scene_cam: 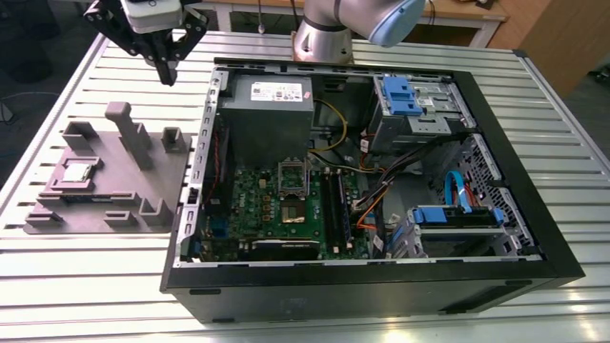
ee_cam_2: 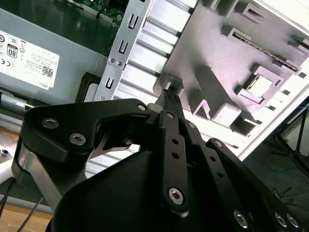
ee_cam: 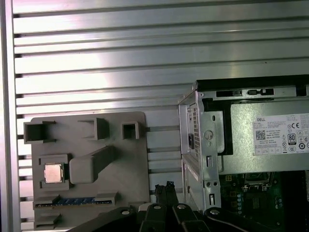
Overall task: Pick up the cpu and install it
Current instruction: 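Reach for the cpu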
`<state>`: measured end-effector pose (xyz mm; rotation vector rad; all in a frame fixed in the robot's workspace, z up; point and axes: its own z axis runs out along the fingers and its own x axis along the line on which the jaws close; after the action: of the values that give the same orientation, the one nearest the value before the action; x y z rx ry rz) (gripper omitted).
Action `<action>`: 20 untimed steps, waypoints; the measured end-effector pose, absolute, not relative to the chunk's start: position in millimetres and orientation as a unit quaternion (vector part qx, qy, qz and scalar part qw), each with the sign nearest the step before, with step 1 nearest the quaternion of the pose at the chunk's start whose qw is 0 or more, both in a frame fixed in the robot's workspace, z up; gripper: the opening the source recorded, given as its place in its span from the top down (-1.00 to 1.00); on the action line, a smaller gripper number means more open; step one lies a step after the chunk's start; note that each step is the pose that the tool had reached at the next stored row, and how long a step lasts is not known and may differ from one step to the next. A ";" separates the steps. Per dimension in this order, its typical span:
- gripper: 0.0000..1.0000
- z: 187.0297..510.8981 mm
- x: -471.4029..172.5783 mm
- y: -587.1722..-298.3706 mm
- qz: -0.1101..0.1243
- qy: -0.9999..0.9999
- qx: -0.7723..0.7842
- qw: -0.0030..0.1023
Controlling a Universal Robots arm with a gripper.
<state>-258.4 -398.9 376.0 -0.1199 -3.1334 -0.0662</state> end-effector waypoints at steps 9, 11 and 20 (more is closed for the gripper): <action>0.79 375.6 -261.0 -398.9 -0.021 -0.999 -0.038 0.003; 0.79 375.5 -261.5 -398.9 -0.021 -0.999 -0.038 0.003; 0.79 375.0 -264.9 -398.9 -0.021 -0.999 -0.038 0.004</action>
<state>-264.9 -398.9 375.0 -0.1199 -3.1307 -0.0660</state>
